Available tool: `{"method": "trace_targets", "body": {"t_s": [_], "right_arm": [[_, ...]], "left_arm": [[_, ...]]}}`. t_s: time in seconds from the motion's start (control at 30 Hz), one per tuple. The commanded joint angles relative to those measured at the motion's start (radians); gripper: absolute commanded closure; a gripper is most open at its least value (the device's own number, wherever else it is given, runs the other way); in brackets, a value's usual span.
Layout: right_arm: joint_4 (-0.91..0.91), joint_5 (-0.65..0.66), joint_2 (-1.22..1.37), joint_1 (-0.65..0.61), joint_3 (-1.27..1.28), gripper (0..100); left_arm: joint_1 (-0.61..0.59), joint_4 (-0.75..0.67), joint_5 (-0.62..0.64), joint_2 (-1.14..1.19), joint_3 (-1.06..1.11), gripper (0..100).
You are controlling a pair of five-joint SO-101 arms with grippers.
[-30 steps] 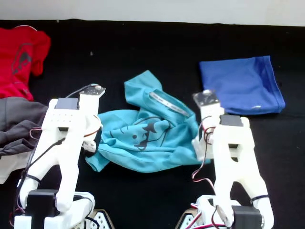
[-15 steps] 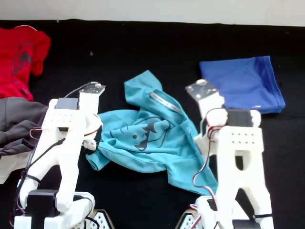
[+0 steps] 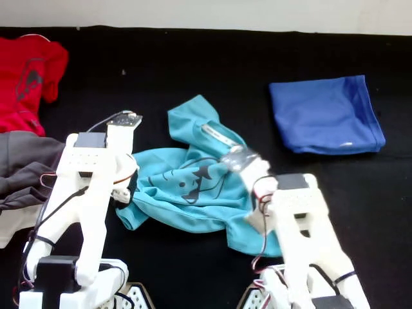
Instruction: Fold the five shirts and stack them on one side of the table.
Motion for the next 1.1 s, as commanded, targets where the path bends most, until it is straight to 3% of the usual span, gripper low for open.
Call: {"method": "trace_targets", "body": {"t_s": [0.0, 0.13, 0.27, 0.57, 0.8, 1.07], "right_arm": [[-0.173, 0.012, 0.087, 0.154, -0.012, 80.5], [-0.286, 0.011, 0.272, 0.318, -0.151, 80.5], [-0.291, -0.049, 0.421, 0.417, -0.357, 80.4], [-0.021, -0.095, 0.305, 0.443, -0.593, 80.3], [0.099, -0.091, -0.005, 0.441, -0.456, 80.3], [0.097, -0.052, -0.349, 0.343, 0.015, 80.3]], "left_arm": [[0.007, -0.005, -0.003, -0.028, -0.008, 99], [0.007, -0.005, -0.003, -0.028, -0.053, 99], [0.007, -0.005, -0.003, -0.028, -0.108, 99], [0.013, -0.011, -0.003, -0.024, -0.214, 99], [0.015, -0.012, -0.008, -0.019, -0.171, 99], [0.01, -0.006, -0.005, -0.019, -0.162, 99]]}}
